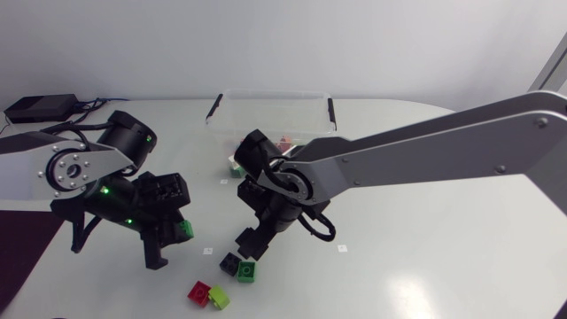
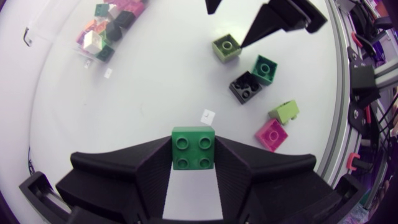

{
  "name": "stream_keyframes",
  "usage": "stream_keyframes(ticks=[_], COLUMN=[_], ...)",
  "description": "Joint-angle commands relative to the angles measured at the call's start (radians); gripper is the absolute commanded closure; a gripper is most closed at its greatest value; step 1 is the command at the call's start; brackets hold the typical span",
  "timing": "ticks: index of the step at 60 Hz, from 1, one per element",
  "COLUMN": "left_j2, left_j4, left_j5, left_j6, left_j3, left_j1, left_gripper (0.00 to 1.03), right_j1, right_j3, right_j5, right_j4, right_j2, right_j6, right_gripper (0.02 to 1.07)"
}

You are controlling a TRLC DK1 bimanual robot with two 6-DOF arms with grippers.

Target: Place the duplo bricks in the container

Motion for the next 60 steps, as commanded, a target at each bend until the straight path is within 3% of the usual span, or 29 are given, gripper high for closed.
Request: stream_keyframes(ticks=[1, 25, 34, 46, 56, 60], left_j2=[0.019, 0.053, 0.056, 0.105, 0.142, 0.157], left_j4=[0.026, 0.184, 0.251, 0.326, 0.383, 0.391], left_j5=[0.011, 0.08, 0.084, 0.11, 0.133, 0.138], left_j6=[-0.049, -0.212, -0.264, -0.347, -0.407, -0.427], left_j3=[0.049, 0.184, 0.216, 0.287, 0.33, 0.351], left_j1=[0.014, 0.07, 0.093, 0.152, 0.162, 0.165], left_gripper=[0.83, 0.83, 0.83, 0.83, 0.83, 0.83], right_j1=[0.009, 0.03, 0.035, 0.036, 0.035, 0.032], right_j3=[0.05, 0.159, 0.179, 0.201, 0.189, 0.17], right_j5=[-0.004, -0.012, -0.012, -0.015, -0.027, -0.027], right_j4=[-0.042, -0.155, -0.157, -0.171, -0.178, -0.18], right_j2=[0.051, 0.148, 0.172, 0.199, 0.188, 0.169], right_j6=[-0.018, -0.108, -0.113, -0.118, -0.122, -0.125], right_gripper=[0.13, 0.13, 0.2, 0.4, 0.72, 0.74])
